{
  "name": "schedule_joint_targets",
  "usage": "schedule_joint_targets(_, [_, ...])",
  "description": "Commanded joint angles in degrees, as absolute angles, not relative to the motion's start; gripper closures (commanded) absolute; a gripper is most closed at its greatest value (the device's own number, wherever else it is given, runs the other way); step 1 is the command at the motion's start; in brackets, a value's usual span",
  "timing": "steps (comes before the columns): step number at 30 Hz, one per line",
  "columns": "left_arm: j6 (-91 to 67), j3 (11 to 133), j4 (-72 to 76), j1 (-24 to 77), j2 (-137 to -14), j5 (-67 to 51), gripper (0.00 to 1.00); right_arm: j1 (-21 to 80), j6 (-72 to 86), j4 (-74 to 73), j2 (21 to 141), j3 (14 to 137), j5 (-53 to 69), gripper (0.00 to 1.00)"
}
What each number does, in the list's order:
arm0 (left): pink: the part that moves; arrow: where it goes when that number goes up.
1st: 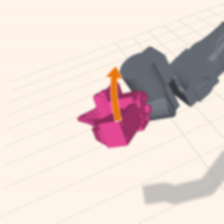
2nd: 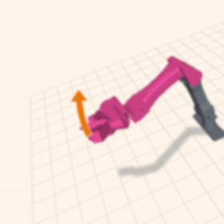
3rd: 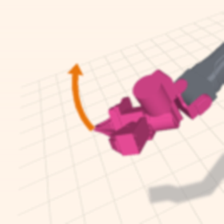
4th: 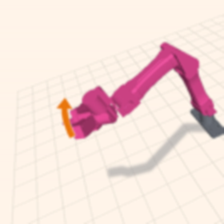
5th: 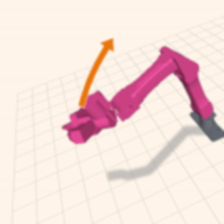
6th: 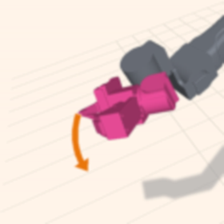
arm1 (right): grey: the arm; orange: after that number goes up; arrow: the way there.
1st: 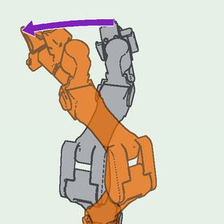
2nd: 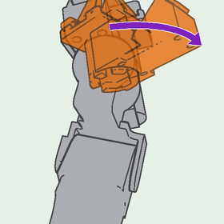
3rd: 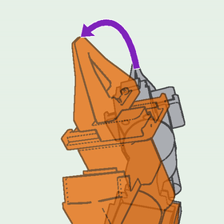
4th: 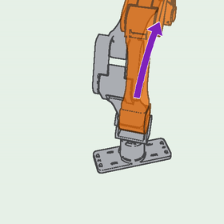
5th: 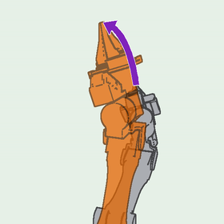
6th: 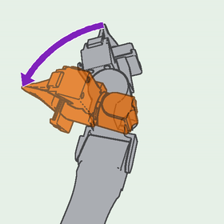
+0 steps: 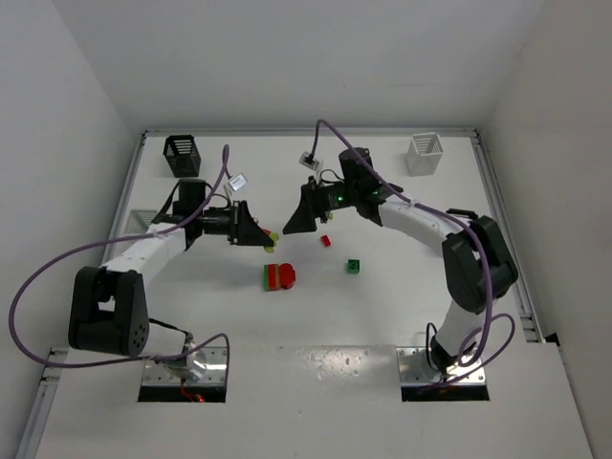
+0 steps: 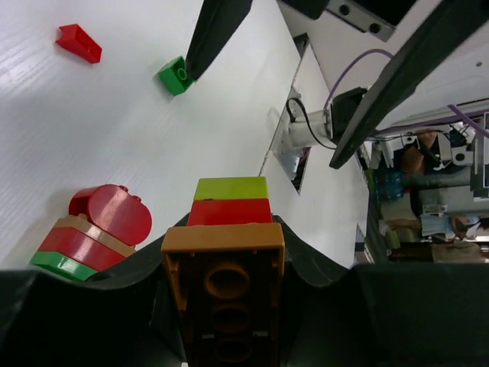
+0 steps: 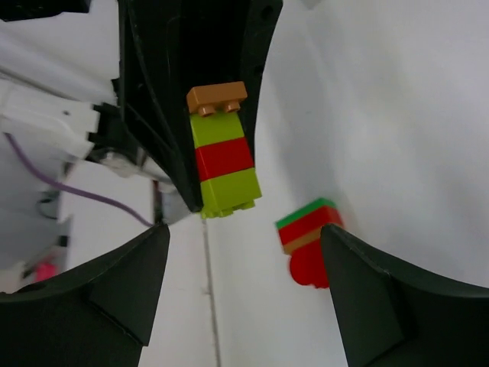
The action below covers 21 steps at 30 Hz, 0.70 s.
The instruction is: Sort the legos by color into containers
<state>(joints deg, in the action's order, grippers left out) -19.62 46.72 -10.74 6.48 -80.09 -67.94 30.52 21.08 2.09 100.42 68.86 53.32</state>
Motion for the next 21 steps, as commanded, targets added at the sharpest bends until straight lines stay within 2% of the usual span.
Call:
schedule_joint_targets(1, [-18.6, 45.7, -6.7, 5.4, -75.9, -71.7, 0.91, 30.4, 33.8, 13.3, 101.3, 66.5, 63.8, 0.20])
schedule_joint_targets(5, [-24.5, 43.0, -1.8, 3.7, -74.3, -68.7, 0.97, 30.4, 35.5, 15.6, 99.9, 63.6, 62.6, 0.21])
schedule_joint_targets(6, [-27.2, 42.4, -0.5, 2.4, -74.3, -67.9, 0.99, 30.4, 31.9, 15.6, 98.6, 62.6, 60.8, 0.21])
schedule_joint_targets(9, [-35.7, 42.4, 1.8, 0.7, -75.1, -67.3, 0.99, 30.9, 20.2, 3.2, 97.0, 63.7, 50.1, 0.21])
schedule_joint_targets(10, [-37.1, 42.4, 1.8, -0.1, -75.8, -66.5, 0.99, 30.9, 18.0, 1.9, 97.0, 63.7, 44.3, 0.21])
schedule_joint_targets(16, [-41.8, 44.4, -1.5, -1.3, -77.4, -63.3, 0.93, 30.9, -2.8, -10.4, 95.8, 67.7, 28.1, 0.19])
schedule_joint_targets(21, [-43.0, 44.4, -2.0, -1.8, -75.9, -61.9, 0.93, 30.3, -14.8, -5.3, 86.0, 61.1, 31.6, 0.13])
